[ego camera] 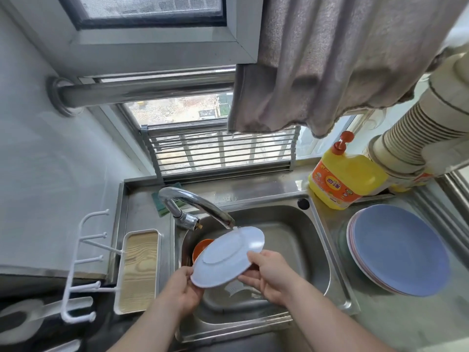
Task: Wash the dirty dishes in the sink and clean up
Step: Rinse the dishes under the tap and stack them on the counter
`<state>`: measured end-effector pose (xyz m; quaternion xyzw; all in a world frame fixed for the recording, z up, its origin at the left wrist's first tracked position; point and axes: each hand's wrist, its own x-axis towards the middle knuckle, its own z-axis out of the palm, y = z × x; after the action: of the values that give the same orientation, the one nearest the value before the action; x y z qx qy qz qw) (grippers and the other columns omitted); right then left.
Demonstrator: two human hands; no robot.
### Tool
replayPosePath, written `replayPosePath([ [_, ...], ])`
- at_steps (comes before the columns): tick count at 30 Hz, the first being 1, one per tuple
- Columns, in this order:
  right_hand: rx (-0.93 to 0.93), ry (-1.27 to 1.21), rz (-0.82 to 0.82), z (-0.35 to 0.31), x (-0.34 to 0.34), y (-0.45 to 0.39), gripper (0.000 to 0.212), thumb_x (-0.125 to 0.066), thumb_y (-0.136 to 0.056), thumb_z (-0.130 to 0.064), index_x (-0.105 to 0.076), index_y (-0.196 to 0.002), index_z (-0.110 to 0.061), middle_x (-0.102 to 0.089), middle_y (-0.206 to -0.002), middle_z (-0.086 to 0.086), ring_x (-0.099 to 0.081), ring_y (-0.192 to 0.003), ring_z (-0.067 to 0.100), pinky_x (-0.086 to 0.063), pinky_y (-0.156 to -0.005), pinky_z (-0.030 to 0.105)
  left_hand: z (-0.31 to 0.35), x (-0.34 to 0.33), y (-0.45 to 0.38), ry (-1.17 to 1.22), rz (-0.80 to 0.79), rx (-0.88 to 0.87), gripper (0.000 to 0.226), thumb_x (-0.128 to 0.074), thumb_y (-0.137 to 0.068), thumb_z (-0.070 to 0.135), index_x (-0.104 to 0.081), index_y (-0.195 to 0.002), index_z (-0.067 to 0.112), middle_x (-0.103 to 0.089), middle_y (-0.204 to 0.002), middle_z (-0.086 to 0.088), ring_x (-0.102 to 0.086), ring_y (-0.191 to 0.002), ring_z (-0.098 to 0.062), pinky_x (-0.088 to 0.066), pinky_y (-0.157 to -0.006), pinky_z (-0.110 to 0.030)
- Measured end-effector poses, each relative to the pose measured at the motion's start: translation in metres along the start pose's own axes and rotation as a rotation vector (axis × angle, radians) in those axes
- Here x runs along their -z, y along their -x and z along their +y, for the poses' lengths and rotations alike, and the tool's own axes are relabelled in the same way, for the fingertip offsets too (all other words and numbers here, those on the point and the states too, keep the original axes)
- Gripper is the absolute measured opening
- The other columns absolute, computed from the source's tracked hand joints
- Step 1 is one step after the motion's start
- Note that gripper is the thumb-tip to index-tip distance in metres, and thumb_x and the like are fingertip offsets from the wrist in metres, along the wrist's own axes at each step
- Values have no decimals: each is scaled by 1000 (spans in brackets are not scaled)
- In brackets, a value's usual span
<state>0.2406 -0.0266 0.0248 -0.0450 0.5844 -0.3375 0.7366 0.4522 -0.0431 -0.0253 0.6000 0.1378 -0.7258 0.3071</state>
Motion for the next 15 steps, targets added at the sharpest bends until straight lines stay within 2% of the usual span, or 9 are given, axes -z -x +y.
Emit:
replayPosePath([
  [2,-24,62,-57,5,19,6,22,-53,-108,-10,-60,-123,2,-77,-110,21,-78,-90,30,-65,-73,37,-1,-2,2,-105,-55,36,31,-52,-104,11,-60,-130,-3,-74,-114,-29,-74,-101,-46,-63,-82,-59],
  [3,-37,76,-76,8,28,9,24,-54,-108,-12,-59,-126,3,-76,-112,21,-78,-92,30,-65,-76,38,-2,-3,4,-162,-74,49,30,-56,-103,15,-63,-129,1,-74,-115,-27,-74,-103,-46,-60,-91,-61],
  [4,-47,85,-85,10,38,11,27,-54,-108,-13,-58,-129,3,-76,-114,22,-77,-92,30,-65,-79,39,-3,-5,5,-213,-87,56,29,-60,-102,18,-65,-127,4,-75,-114,-26,-74,-101,-46,-58,-94,-61],
  [7,-56,112,-67,14,62,18,29,-53,-108,-14,-56,-132,3,-76,-109,21,-75,-85,28,-65,-79,41,-10,-9,4,-305,-77,27,31,-65,-102,27,-69,-123,5,-77,-110,-23,-75,-98,-44,-60,-88,-58],
  [10,-56,111,-12,14,85,20,25,-49,-110,-14,-56,-128,0,-76,-98,18,-75,-81,28,-62,-86,49,-21,-15,1,-356,-14,-13,38,-60,-105,37,-70,-124,6,-78,-109,-19,-75,-102,-40,-63,-84,-53],
  [12,-56,89,31,14,99,21,22,-46,-111,-13,-56,-126,-1,-74,-85,16,-73,-73,27,-64,-76,48,-28,-22,2,-379,-1,-34,39,-59,-105,39,-71,-123,7,-79,-108,-16,-75,-102,-35,-63,-78,-46],
  [15,-54,19,88,14,113,22,25,-43,-112,-14,-59,-129,-6,-74,-98,20,-71,-81,31,-63,-69,46,-37,-35,4,-377,-26,-40,36,-55,-107,41,-66,-128,14,-79,-109,-15,-76,-100,-34,-64,-78,-44],
])
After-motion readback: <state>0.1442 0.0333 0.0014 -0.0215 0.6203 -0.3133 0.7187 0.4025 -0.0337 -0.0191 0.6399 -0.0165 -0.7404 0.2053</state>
